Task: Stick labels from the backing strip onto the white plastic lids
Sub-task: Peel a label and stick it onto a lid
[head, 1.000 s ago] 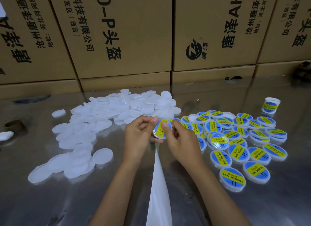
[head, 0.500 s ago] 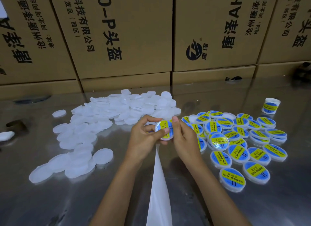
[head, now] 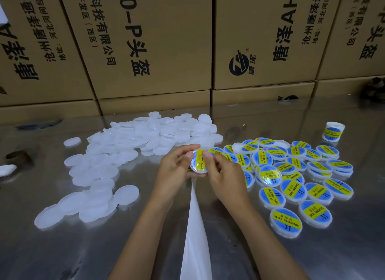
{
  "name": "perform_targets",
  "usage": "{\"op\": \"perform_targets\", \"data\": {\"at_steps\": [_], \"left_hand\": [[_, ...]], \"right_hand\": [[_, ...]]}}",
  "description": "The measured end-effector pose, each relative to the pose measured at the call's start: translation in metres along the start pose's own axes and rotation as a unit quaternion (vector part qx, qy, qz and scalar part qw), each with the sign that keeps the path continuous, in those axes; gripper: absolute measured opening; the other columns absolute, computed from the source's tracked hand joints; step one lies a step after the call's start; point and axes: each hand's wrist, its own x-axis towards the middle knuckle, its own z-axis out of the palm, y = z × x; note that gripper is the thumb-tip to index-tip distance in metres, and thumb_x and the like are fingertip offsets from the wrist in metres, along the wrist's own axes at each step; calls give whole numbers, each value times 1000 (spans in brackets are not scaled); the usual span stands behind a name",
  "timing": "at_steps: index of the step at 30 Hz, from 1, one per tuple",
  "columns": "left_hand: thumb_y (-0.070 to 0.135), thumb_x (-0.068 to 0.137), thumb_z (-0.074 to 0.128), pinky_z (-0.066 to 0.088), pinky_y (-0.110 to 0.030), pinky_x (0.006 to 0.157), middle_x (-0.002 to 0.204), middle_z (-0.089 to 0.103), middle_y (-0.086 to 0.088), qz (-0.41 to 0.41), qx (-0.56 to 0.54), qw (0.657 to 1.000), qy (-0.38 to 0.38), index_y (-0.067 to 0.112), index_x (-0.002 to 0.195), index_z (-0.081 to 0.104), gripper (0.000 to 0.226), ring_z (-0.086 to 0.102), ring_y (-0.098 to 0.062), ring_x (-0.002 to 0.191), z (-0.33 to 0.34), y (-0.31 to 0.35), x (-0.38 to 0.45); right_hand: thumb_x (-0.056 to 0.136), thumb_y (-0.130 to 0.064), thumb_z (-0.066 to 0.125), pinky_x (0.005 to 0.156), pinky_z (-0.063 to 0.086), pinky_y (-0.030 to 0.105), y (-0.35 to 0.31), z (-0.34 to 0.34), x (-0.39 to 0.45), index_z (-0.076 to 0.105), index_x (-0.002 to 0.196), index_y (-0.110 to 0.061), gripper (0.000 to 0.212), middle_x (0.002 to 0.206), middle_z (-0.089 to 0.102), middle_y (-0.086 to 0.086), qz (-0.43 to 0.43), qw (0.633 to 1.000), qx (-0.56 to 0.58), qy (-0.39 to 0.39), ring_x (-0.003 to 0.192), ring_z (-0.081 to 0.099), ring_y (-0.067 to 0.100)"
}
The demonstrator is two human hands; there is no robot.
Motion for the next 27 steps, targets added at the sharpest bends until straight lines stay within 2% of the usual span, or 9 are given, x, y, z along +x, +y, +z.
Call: {"op": "perform_targets", "data": {"at_steps": [4, 8, 10, 13, 15, 19, 22, 24, 27], "left_hand": [[-3, 102, 47, 62, -34, 77, 123, 68, -13, -23, 9, 997, -76, 6, 133, 60, 35, 73, -22, 98, 0, 1, 0], [-16, 94, 54, 62, -30, 76, 127, 64, -17, -37, -7, 994, -106, 5, 139, 54, 50, 71, -21, 96, 1, 3, -3], [-19, 89, 58, 62, -31, 75, 124, 64, -17, -37, -7, 994, -105, 6, 136, 57, 53, 72, -19, 93, 2, 2, -3], [-17, 83, 68, 63, -34, 73, 112, 67, -16, -16, 7, 997, -70, 9, 119, 67, 44, 71, -21, 93, 5, 0, -2], [-12, 82, 72, 63, -35, 70, 102, 70, -15, 2, 4, 1000, -27, 6, 112, 68, 35, 72, -24, 89, 6, -2, -2], [-2, 84, 76, 63, -40, 64, 91, 75, -16, 16, -25, 997, 67, 3, 102, 68, 21, 75, -29, 77, 1, -2, 2], [6, 86, 75, 60, -32, 56, 85, 77, -15, 14, -23, 995, 93, 3, 94, 68, 11, 75, -26, 71, -2, -1, 3], [9, 90, 73, 58, -28, 53, 82, 77, -14, 13, -22, 995, 94, 0, 94, 68, 11, 74, -23, 68, -1, -2, 3], [11, 95, 66, 61, -32, 58, 86, 77, -13, 17, -17, 997, 73, -1, 99, 70, 13, 75, -26, 73, -1, -3, 4]], "right_hand": [[102, -41, 45, 57, 38, 38, 3, -3, 4, 58, 65, -15, 48, 52, 49, -2, 25, 999, -4, 30, 55, 48, 21], [103, -38, 45, 53, 29, 35, 1, -5, 4, 36, 52, -22, 54, 45, 37, -5, 37, 998, 5, 48, 48, 37, 13], [103, -37, 46, 54, 32, 35, -1, -4, 4, 36, 53, -22, 53, 44, 37, -6, 48, 997, 46, 49, 49, 37, 12], [103, -39, 46, 54, 34, 27, -4, -1, 4, 45, 58, -20, 49, 49, 44, -7, 62, 988, 135, 41, 53, 39, 9], [101, -45, 46, 59, 39, 29, -5, 1, 3, 54, 66, -12, 48, 57, 51, -3, 68, 984, 165, 12, 59, 45, 10], [92, -66, 44, 56, 37, 27, -5, 4, -2, 47, 64, -19, 54, 53, 47, -11, 56, 990, 117, -57, 55, 42, 7], [81, -77, 43, 52, 29, 25, -6, 5, -5, 47, 64, -19, 61, 49, 39, -10, 43, 991, 87, -89, 50, 36, 8], [84, -73, 45, 52, 27, 26, -6, 6, -6, 47, 64, -17, 60, 48, 39, -10, 39, 992, 81, -94, 48, 36, 9], [98, -54, 44, 53, 27, 30, -7, 7, -6, 34, 55, -24, 54, 46, 41, -10, 33, 995, 58, -73, 48, 35, 10]]}}
